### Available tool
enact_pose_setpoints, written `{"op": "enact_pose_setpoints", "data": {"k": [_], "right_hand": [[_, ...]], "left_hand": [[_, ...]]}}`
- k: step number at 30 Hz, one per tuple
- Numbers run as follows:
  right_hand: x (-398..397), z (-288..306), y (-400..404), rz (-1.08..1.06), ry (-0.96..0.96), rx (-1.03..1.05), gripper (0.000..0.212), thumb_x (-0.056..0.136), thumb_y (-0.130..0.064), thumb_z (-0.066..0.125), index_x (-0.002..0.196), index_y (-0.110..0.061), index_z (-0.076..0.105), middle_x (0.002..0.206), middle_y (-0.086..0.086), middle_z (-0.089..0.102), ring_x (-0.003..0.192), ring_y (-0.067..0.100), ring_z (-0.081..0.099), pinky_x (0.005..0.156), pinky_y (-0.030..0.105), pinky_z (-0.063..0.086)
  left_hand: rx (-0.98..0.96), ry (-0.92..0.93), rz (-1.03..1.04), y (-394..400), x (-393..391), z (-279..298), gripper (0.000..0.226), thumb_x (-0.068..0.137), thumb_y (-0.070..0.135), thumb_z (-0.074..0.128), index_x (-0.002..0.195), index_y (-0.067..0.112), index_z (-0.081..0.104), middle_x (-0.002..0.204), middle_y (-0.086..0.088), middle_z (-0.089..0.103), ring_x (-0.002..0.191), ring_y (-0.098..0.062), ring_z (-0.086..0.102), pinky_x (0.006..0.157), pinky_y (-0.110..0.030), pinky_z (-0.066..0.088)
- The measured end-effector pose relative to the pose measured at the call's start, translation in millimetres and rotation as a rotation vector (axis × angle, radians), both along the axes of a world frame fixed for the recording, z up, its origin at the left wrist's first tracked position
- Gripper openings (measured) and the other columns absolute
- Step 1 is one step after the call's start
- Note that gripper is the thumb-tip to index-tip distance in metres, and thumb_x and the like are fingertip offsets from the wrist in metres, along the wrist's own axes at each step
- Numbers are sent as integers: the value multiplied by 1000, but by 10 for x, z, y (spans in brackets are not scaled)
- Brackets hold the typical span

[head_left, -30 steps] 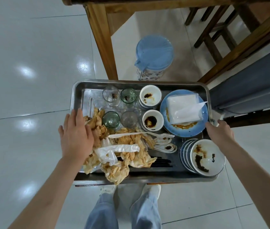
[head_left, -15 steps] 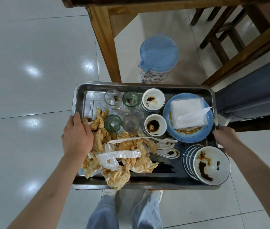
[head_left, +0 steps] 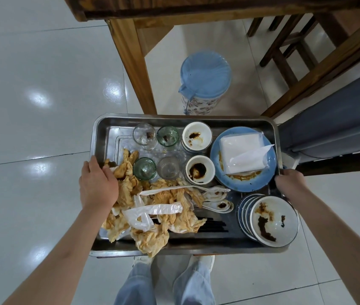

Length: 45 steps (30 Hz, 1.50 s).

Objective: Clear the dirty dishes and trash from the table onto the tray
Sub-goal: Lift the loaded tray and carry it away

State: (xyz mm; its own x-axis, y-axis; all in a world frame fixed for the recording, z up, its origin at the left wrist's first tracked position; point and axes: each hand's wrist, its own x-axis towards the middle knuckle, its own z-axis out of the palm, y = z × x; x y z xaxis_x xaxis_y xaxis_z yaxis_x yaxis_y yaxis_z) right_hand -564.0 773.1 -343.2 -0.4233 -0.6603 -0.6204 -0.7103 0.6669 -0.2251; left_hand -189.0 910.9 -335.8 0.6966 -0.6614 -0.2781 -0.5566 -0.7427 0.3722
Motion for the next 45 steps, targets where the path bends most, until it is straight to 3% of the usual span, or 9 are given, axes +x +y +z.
{"op": "enact_pose_setpoints", "data": {"k": [6,10,17,45], "right_hand": [[-32,-31,-3,5,26,-15,41,82,-1,53,123,-5,55,105,21,60,97,38,58,83,45,52],[-27,-36,4,48,65,-26,42,81,3,53,123,-5,55,102,19,58,97,38,56,74,37,48],[-43,-36,-10,91,108,-23,47,82,4,52,128,-6,52,116,22,58,108,39,53,92,46,48],[-10,44,-11,28,55,-2,45,86,0,51,130,-10,51,117,21,56,109,36,52,88,41,48]], "left_hand": [[39,20,120,-44,-18,-34,40,98,22,33,134,4,35,124,-26,46,109,-44,47,91,-56,43],[98,-4,150,-58,-22,-41,43,98,23,34,140,12,28,126,-27,41,112,-45,42,91,-57,38],[191,7,197,-102,-33,-69,50,98,28,35,144,25,16,124,-28,39,111,-47,40,89,-58,37],[269,75,171,-140,31,69,48,97,22,38,142,21,20,127,-27,36,115,-47,37,91,-55,36]]}}
